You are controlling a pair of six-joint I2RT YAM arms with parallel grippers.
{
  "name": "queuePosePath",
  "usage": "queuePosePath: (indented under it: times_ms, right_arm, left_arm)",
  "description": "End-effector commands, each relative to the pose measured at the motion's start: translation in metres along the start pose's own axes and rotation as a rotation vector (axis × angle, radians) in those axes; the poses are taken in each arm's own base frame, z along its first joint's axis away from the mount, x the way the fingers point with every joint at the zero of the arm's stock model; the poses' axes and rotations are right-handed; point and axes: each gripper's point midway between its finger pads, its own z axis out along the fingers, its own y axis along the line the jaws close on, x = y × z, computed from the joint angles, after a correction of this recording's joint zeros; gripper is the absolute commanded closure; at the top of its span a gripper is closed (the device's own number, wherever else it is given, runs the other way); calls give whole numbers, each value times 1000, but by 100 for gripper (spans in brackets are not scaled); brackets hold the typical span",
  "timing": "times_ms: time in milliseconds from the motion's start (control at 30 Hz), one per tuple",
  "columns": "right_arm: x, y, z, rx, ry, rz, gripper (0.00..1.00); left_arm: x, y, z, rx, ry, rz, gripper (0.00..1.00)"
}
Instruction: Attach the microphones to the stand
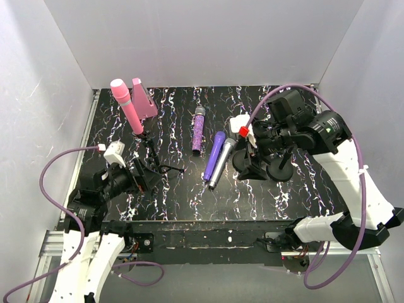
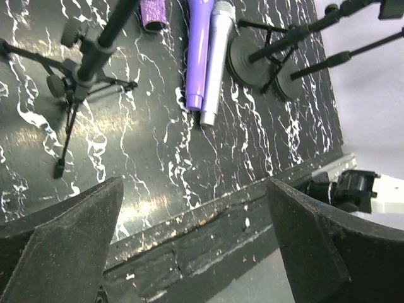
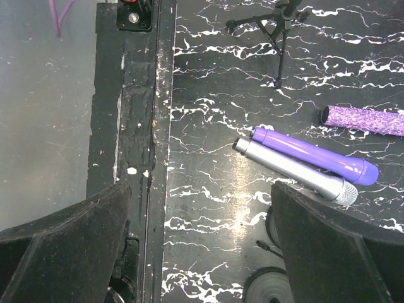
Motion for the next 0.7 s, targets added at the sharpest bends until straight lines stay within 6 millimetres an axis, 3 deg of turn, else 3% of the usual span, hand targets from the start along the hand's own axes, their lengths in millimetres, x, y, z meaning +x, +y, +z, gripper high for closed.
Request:
queuePosePath:
  times_ms: [0,167,367,433,567,667]
  right_arm:
    - [-7,3,-1,-31,-17,0,2]
    - [-11,1,-1,-32,-25,-6,2]
    - [-12,-3,3,-41,-24,0,2]
    - [-13,-3,2,-41,-26,-2,2]
    - [-10,-2,3,-42,-18,3,2]
    - [-7,-1,3,-39,-13,-4,2]
  left_arm:
    - [-29,5,20,-15,-88,24,4]
    - [-45,11,29,-49,-135,77,4]
    - [-27,8,55,-86,-85,128,4]
    - [-23,7,64,-172,-96,197,3]
    - [-19,1,66,-304,-154,300,2]
    - [-21,8,74,-366,-197,341,5]
